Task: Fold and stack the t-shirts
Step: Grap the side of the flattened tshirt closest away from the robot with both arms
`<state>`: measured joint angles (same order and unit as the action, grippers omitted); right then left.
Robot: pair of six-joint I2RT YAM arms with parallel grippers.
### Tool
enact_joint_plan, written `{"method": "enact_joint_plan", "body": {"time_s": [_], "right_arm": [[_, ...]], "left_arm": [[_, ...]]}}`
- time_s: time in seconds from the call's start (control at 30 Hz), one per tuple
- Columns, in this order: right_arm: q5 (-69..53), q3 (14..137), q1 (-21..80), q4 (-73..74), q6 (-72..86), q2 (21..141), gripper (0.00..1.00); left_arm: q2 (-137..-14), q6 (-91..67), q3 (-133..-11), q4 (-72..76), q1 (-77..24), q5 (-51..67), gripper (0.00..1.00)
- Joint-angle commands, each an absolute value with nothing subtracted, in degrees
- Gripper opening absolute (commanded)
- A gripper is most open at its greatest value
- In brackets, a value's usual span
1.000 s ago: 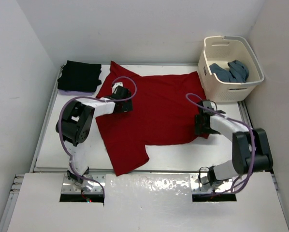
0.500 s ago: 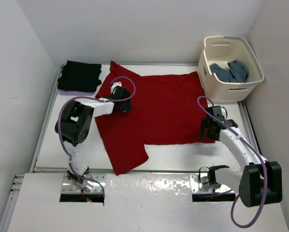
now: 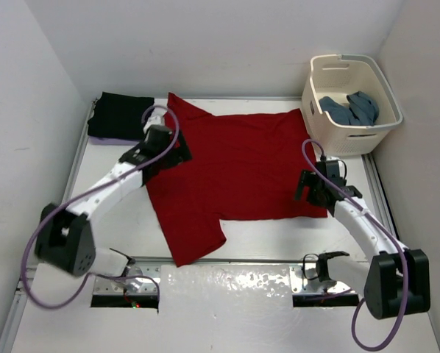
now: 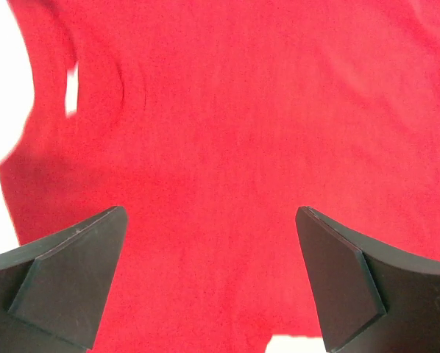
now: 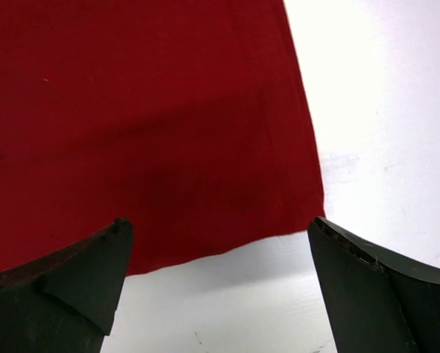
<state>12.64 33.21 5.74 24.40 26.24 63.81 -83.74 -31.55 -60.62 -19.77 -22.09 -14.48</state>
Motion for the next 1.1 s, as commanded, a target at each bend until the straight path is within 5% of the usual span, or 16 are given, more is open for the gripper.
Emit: {"method": "enact_joint_plan", "body": {"time_s": [0.0,0.5,1.07], "right_arm": [[15.2,30.85,5.54,22.33,30.14,60.74,0.99],[17.67,21.62,5.19,18.29,30.32,54.67,0.99],[18.1,20.83,4.66,16.7,29.36,58.0,0.99]], "left_arm": [[-76.04,-40.07,-50.82,-27.23,-22.93,-6.42,1.0],[-53.09,-39.56,-32.61,-51.94,-33.48,8.87,1.0],[-54.67,-47.37,-21.62,-37.79,-39.9,15.65,0.92]]}}
